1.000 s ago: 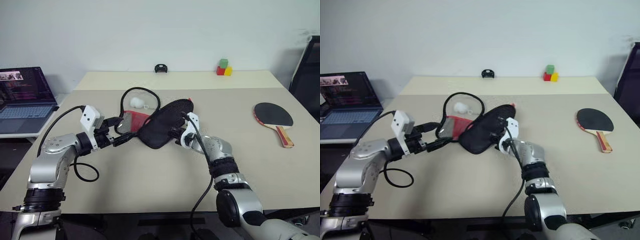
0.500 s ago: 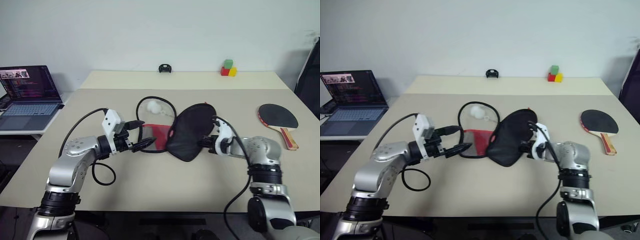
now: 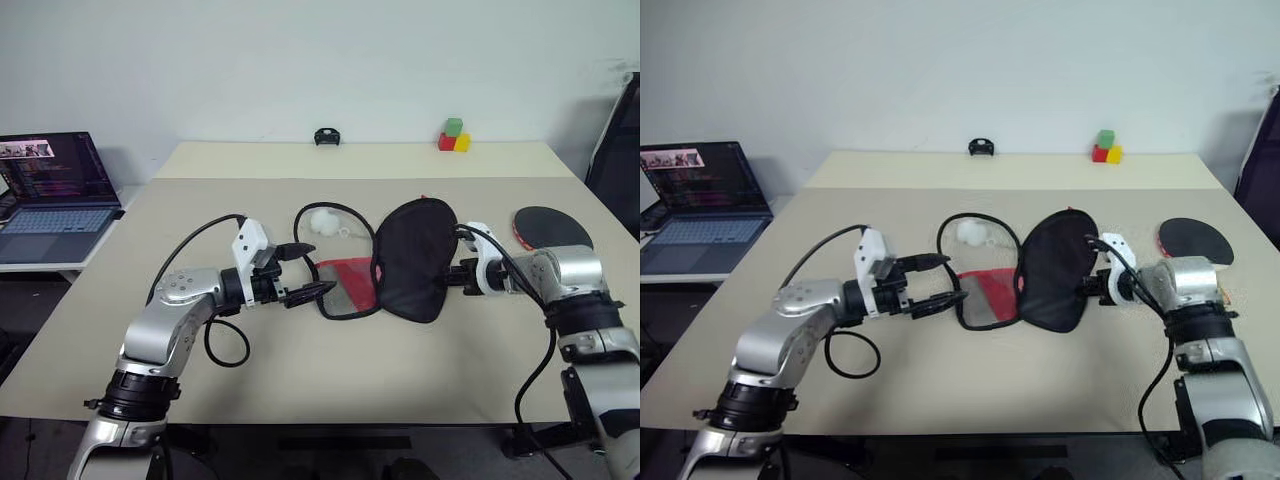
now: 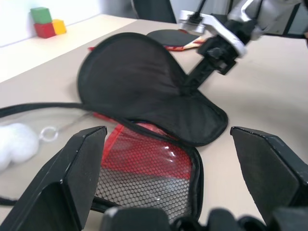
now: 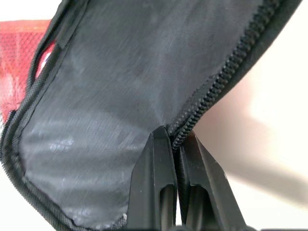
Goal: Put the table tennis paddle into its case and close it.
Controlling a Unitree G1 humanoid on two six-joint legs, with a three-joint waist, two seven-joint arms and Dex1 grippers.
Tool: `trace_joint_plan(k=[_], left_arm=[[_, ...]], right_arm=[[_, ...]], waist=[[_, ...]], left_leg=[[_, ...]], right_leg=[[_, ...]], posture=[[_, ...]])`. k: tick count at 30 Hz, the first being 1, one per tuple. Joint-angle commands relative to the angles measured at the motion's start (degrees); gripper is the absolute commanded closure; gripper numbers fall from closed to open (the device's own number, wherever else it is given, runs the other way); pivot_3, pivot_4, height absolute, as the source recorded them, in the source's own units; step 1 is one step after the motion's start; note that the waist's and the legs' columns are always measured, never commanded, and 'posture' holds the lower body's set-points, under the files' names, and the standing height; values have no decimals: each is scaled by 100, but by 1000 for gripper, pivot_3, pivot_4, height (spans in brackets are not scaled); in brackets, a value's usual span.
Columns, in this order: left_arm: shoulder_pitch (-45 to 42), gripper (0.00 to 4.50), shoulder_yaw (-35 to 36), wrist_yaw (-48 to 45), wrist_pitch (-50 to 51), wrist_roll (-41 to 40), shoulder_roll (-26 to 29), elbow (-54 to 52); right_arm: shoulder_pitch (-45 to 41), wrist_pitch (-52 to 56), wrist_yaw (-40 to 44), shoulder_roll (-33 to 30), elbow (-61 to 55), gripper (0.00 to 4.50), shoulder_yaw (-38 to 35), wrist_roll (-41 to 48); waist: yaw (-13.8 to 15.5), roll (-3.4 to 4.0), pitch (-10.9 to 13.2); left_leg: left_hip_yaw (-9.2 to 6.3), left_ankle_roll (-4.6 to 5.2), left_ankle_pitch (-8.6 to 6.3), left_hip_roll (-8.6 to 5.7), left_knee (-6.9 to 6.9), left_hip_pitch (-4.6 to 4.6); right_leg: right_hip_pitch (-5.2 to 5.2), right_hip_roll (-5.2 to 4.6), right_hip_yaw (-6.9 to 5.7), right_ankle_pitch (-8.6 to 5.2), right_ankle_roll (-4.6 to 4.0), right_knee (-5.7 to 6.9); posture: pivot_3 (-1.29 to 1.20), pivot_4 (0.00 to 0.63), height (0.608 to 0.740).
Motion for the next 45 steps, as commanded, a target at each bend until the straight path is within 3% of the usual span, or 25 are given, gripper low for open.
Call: trace_joint_plan(k=[1, 10, 19, 22, 27, 36, 45], left_arm=[[-102, 0, -1, -35, -127, 12, -17, -75], [-117, 0, -51, -20, -115, 12, -56, -103], [-81, 0, -38, 4, -101, 9, -57, -135], [-75, 0, -31, 9, -97, 10, -49, -138], [-82, 0, -20, 12, -92, 10, -41, -122], [-173, 0, -47, -33, -142, 38, -61, 4], [-238, 0, -75, -89, -179, 56, -62, 104]], right_arm=[[-468, -741, 499, -102, 797, 4435, 198, -478], [-1295, -2111, 934, -84, 2695, 4435, 269, -1409], [-1511, -2733, 804, 129, 3253, 4435, 55, -1774], [-1534, -2874, 507, 201, 3364, 3812, -94, -1791], [-1645, -3165, 43, 220, 3497, 2162, -342, -1827], [-1547, -3018, 15, 77, 3494, 2162, -804, -1761], [-725, -2808, -303, 196, 2916, 2162, -1348, -1425]], waist=[[2, 0, 0], [8, -2, 2], [5, -1, 2], [3, -1, 2], [5, -1, 2], [5, -1, 2], [0, -1, 2]], left_leg=[[0, 0, 0, 0, 0, 0], [-2, -8, 4, 0, 2, -9], [-2, -14, 8, 1, 2, -12], [-1, -17, 9, 1, 2, -12], [-1, -19, 11, 0, 2, -13], [0, -19, 11, 0, 2, -15], [1, -19, 11, 1, 6, -21]], right_leg=[[0, 0, 0, 0, 0, -1], [-3, -1, -2, 0, 0, -6], [-4, -2, -2, 0, 0, -5], [-4, -2, 0, 0, 0, -5], [-5, -2, 0, 0, 0, -5], [-6, -2, 0, 0, 0, -4], [-6, -3, 0, 0, 0, -4]], posture=[[0, 150, 740], [0, 150, 740], [0, 150, 740], [0, 150, 740], [0, 150, 740], [0, 150, 740], [0, 150, 740]])
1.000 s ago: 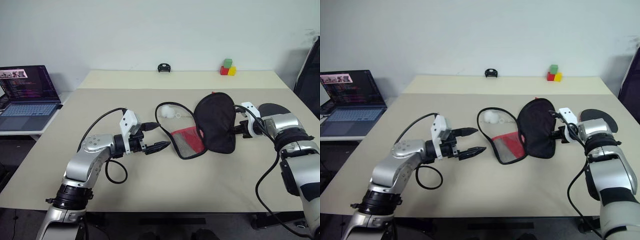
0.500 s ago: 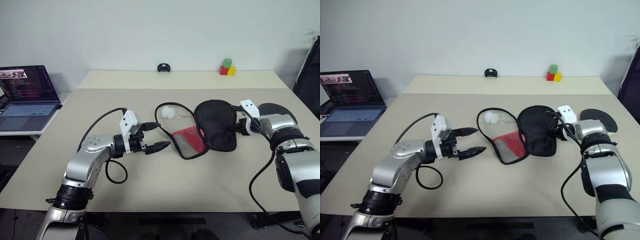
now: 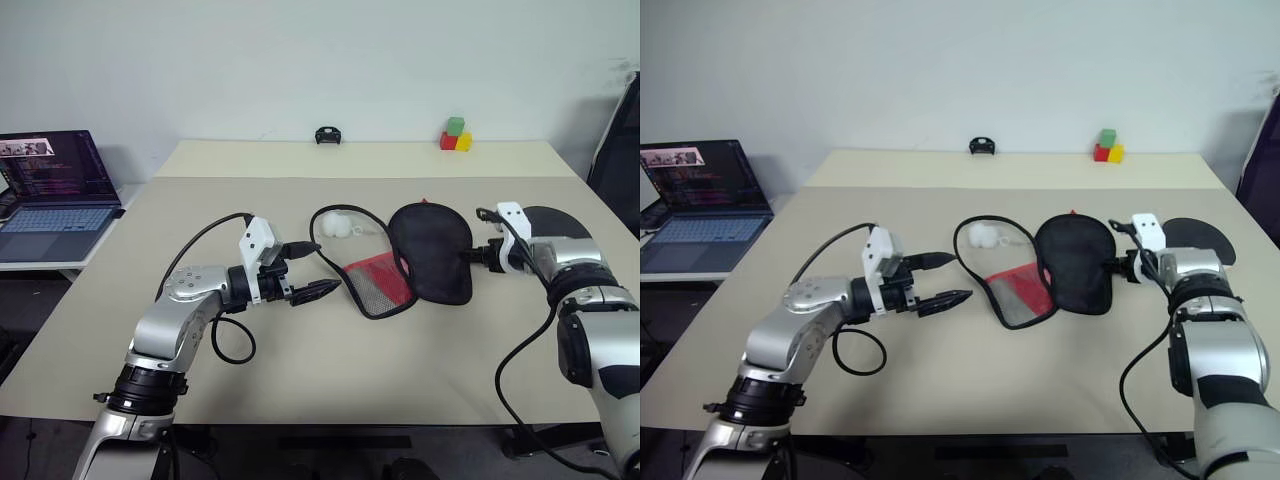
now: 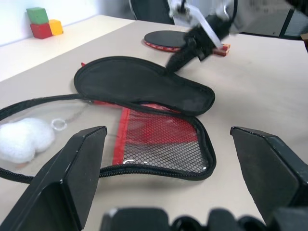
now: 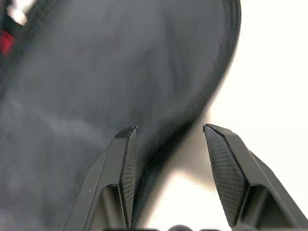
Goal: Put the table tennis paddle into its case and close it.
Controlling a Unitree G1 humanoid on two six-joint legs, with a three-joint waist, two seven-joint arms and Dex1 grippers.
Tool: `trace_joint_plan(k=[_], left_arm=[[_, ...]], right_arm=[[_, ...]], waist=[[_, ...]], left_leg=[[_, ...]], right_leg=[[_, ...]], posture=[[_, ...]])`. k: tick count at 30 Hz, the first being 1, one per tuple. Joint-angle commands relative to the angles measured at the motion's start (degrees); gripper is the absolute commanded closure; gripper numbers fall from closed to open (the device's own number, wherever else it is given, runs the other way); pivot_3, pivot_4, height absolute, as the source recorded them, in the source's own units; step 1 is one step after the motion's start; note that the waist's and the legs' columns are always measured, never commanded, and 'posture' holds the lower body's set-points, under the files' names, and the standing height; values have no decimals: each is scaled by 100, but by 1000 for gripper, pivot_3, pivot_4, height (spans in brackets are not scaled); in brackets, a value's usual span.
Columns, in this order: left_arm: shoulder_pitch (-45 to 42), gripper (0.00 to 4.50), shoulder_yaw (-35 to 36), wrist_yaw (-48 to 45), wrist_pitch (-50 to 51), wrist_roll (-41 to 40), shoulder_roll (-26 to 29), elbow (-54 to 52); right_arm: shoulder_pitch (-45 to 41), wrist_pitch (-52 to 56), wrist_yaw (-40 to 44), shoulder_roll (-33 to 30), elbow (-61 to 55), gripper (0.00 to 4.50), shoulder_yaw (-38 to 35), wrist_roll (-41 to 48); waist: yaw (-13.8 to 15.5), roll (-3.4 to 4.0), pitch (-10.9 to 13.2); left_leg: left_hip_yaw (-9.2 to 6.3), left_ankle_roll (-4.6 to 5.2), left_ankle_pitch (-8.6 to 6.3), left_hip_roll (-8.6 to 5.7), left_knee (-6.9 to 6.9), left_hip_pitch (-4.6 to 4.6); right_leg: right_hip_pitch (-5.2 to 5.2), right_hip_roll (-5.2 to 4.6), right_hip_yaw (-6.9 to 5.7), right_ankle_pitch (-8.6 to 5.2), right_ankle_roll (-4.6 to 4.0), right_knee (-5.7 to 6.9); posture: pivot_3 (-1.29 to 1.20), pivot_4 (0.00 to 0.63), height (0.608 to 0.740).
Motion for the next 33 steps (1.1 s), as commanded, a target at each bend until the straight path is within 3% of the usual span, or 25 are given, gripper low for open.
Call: trace_joint_plan(k=[1, 5, 11, 16, 21, 25, 33], left_arm=[[-130, 0, 10, -78, -103, 5, 16, -65], [-142, 0, 16, -109, -104, 14, 24, -46], [-157, 0, 15, -121, -103, 29, 11, -33], [-145, 0, 42, -126, -94, 32, 37, -32], [-120, 0, 57, -106, -82, 36, 48, -55], [-91, 0, 69, -88, -67, 35, 62, -88], [-53, 0, 86, -69, -53, 20, 92, -130]], right_arm=[[234, 188, -141, 1, -462, 2162, -289, 230], [706, 509, -233, 78, -1134, 2162, -487, 442], [1253, 920, -594, 316, -2134, 289, -722, 701], [1882, 647, -1042, 660, -3338, 289, -474, 507], [2115, 359, -1402, 808, -3646, 289, -336, 282], [2165, 209, -1501, 844, -3708, 1125, -266, 197], [2060, -23, -1449, 781, -3632, 3868, -122, 72]], waist=[[-2, 0, 0], [5, 0, -1], [4, -5, -4], [1, -7, -5], [-14, -7, -5], [-14, -7, -5], [-6, -7, -5]], left_leg=[[1, 0, 0, 0, 1, 1], [-2, 2, -1, 1, 4, 1], [-6, 7, -3, 2, 8, 4], [-7, 10, -5, 2, 12, 6], [-4, 9, -4, 3, 10, 11], [-4, 9, -4, 2, 10, 12], [-4, 10, -5, 2, 10, 15]], right_leg=[[0, 0, 1, 0, 0, 2], [1, 0, -3, 0, 0, 6], [5, 1, -5, 0, 0, 8], [6, 1, -5, 0, 0, 14], [5, 3, -1, 0, 0, 15], [6, 3, -1, 0, 0, 15], [7, 3, -1, 0, 0, 15]], posture=[[0, 150, 740], [0, 150, 740], [0, 150, 740], [0, 150, 740], [0, 150, 740], [0, 150, 740], [0, 150, 740]])
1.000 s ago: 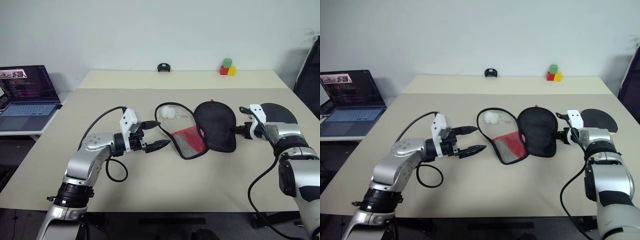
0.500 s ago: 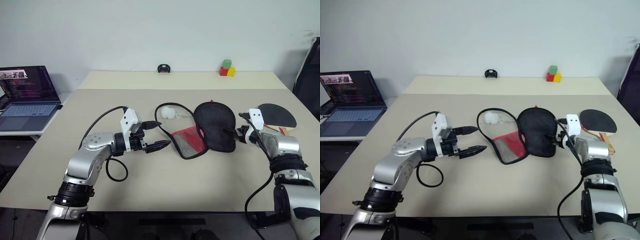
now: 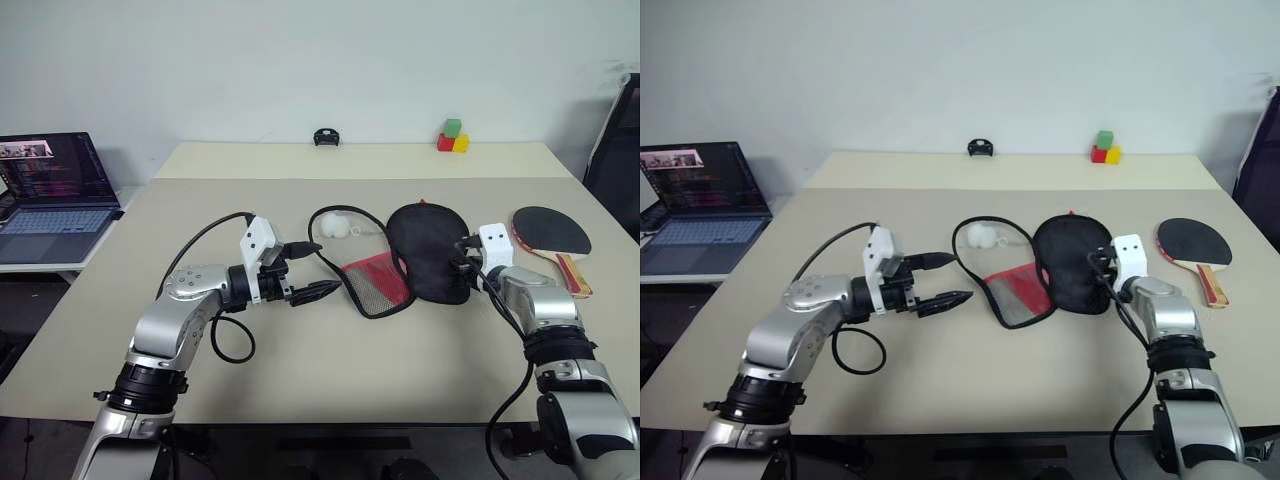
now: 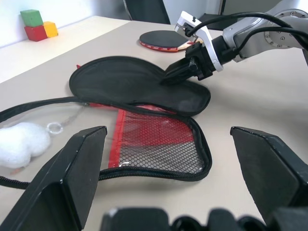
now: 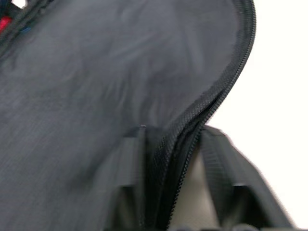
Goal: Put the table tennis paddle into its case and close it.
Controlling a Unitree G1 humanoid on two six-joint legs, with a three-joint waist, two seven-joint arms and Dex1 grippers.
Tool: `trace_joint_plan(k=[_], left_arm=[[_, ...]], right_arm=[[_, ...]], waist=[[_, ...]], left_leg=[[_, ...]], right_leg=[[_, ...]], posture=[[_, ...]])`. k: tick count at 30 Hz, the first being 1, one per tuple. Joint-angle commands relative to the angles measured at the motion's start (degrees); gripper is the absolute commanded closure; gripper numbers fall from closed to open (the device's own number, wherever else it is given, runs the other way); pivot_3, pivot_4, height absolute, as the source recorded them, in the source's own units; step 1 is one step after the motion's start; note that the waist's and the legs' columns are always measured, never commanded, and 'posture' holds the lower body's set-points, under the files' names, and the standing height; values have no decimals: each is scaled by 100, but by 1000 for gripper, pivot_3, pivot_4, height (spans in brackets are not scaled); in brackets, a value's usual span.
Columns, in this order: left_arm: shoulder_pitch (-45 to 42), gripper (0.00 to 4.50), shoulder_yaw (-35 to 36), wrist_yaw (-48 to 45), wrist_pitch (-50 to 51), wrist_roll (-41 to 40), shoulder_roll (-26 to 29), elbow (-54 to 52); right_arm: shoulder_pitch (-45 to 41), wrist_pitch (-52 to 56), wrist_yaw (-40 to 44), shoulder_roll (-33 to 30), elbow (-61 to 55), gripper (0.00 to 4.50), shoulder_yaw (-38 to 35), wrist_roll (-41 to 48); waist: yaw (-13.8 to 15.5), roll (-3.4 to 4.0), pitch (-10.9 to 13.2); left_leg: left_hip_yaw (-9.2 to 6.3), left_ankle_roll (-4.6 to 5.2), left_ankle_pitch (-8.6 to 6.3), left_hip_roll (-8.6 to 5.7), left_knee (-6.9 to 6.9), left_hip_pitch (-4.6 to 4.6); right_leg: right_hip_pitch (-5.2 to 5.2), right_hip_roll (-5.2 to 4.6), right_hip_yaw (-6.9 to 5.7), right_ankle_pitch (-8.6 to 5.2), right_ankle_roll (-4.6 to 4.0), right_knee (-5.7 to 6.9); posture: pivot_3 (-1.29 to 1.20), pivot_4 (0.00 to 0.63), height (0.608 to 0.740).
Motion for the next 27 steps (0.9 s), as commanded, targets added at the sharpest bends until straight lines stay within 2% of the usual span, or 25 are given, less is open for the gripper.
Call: trace_joint_plan(k=[1, 2, 17, 21, 26, 27], left_arm=[[-16, 0, 103, 23, -44, -16, 57, -151], [-19, 0, 103, 21, -45, -16, 59, -147], [-90, 0, 74, -33, -34, -8, 90, -115], [-94, 0, 70, -31, -25, -7, 90, -116], [-92, 0, 72, -23, -30, 2, 96, -111], [-87, 0, 74, -21, -32, 5, 99, -112]], right_arm=[[-93, -136, 62, -67, -25, 4213, 66, -64], [-121, -158, 83, -85, -11, 4481, 87, -77], [-1063, -662, 579, -654, 1441, 4481, 306, -391], [-1276, -757, 708, -656, 1755, 4481, 353, -432], [-1332, -364, 918, -514, 1751, 4481, 277, -270], [-1320, -230, 930, -482, 1715, 4044, 230, -206]], waist=[[6, 0, 0], [6, 0, 0], [8, 1, 1], [8, 0, 1], [6, 1, 1], [6, 1, 1]], left_leg=[[0, 0, 0, 0, 0, 0], [0, 0, 0, 0, 0, 0], [1, -1, 1, -1, -4, -1], [2, -1, 1, -1, -5, -1], [3, -3, 2, -1, -5, -1], [2, -2, 2, -1, -5, -1]], right_leg=[[0, 0, 0, 0, 0, 0], [0, 0, 0, 0, 0, 0], [-1, -1, 0, 0, 0, -5], [-1, 0, 1, 0, 0, -4], [-1, -1, 2, 0, 0, -4], [-1, -1, 1, 0, 0, -4]], posture=[[0, 150, 740], [0, 150, 740], [0, 150, 740], [0, 150, 740], [0, 150, 740], [0, 150, 740]])
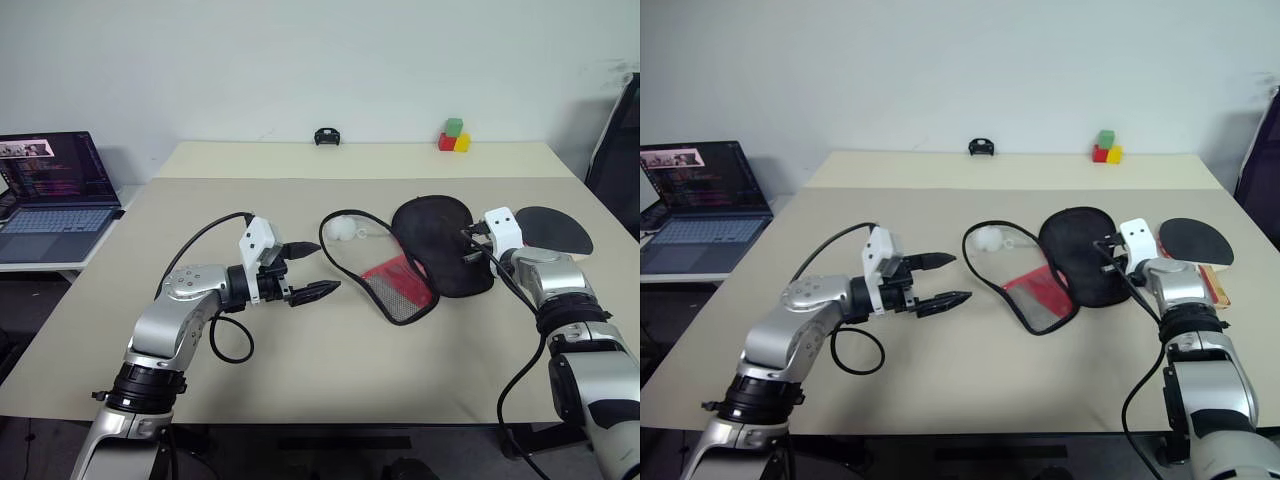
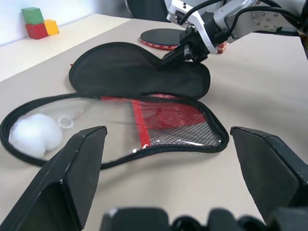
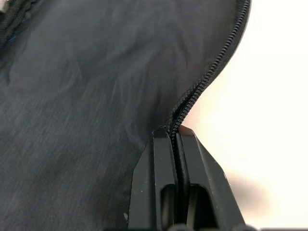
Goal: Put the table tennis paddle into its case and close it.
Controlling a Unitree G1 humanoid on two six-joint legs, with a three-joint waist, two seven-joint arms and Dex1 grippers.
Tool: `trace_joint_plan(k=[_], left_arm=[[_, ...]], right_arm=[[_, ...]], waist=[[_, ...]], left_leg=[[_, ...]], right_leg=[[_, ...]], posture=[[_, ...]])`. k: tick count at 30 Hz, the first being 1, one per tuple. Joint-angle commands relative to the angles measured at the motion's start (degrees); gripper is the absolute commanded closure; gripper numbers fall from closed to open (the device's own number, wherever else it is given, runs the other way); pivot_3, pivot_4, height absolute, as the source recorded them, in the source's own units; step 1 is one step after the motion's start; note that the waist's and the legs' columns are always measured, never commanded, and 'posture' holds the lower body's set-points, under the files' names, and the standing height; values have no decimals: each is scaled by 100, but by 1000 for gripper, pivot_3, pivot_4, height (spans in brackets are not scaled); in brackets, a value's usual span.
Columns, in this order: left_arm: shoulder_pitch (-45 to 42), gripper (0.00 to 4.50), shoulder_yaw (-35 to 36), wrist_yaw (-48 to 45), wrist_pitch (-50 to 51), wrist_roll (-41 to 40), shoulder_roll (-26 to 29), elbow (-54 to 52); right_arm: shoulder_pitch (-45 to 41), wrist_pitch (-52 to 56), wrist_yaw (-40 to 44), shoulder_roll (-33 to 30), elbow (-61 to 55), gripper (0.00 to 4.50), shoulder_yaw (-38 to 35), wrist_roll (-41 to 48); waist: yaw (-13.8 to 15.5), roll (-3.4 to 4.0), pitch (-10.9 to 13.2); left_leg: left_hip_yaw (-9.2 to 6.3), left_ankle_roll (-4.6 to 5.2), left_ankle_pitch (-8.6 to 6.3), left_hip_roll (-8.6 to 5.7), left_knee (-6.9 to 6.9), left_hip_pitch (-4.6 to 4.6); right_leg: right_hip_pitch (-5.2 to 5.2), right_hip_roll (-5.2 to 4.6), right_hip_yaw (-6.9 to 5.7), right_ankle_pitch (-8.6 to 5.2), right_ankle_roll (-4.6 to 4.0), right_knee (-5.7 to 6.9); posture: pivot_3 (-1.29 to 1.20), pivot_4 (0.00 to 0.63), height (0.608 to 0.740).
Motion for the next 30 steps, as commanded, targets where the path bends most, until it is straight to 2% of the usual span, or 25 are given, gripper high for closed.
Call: trace_joint_plan(k=[1, 8, 18, 21, 23, 26, 30], left_arm=[[-83, 0, 77, -7, -32, 5, 79, -116], [-71, 0, 91, -12, -38, 2, 91, -104], [-61, 0, 211, 53, -53, -45, 107, -85], [-60, 0, 214, 73, -57, -48, 87, -77], [-69, 0, 213, 69, -70, -46, 82, -53], [-91, 0, 216, 75, -74, -46, 76, -39], [-119, 0, 264, 96, -43, -81, 101, -52]], right_arm=[[-98, 384, 108, 77, -209, 3859, -167, 225], [103, 883, 188, 151, -685, 1432, -238, 455], [645, 1385, -24, -260, -2197, 1432, -790, 784], [930, 1963, -104, -263, -2781, 806, -1280, 1207], [1103, 2025, -151, -235, -3058, 155, -1366, 1292], [1223, 1878, -270, -208, -3340, 45, -1582, 1445], [1261, 1285, -591, -519, -3076, 45, -1831, 1283]], waist=[[0, 0, 0], [0, 0, 0], [14, 1, 0], [17, 1, 0], [8, 1, 0], [5, 1, 1], [19, 1, 1]], left_leg=[[0, 0, 0, 0, 0, 0], [0, 0, 0, 0, 0, 0], [-4, 1, -1, 0, 1, -8], [-5, 4, -2, 0, 1, -11], [-5, 6, -3, 0, 1, -11], [-4, 7, -4, 0, 1, -10], [-3, 8, -4, -1, 2, -10]], right_leg=[[0, 0, 0, 0, 0, 0], [0, 0, 0, 0, 0, 0], [-2, -1, -3, 0, 0, -2], [-2, -1, -5, 0, 0, -3], [-3, -1, -4, 0, 0, -2], [-3, -1, -3, 0, 0, 1], [-4, -1, -3, 0, 0, 2]], posture=[[0, 150, 740], [0, 150, 740], [0, 150, 740], [0, 150, 740], [0, 150, 740], [0, 150, 740], [0, 150, 740]])
